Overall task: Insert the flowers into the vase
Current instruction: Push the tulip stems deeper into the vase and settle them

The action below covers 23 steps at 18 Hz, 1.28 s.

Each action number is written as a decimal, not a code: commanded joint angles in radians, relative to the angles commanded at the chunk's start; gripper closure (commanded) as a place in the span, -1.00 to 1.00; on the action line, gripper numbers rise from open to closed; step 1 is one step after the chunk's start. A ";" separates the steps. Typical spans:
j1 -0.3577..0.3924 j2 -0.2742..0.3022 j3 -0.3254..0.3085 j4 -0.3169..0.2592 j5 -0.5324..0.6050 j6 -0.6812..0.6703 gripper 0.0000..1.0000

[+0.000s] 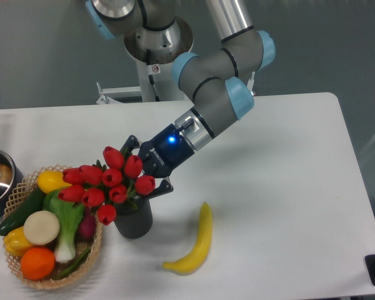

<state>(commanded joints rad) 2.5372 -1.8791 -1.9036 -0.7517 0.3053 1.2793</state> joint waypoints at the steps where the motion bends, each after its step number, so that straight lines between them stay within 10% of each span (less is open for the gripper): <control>1: 0.000 0.000 0.000 0.000 0.000 0.002 0.01; 23: 0.006 -0.011 -0.022 0.000 0.002 0.026 -0.44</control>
<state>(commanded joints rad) 2.5433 -1.8899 -1.9251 -0.7517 0.3068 1.3054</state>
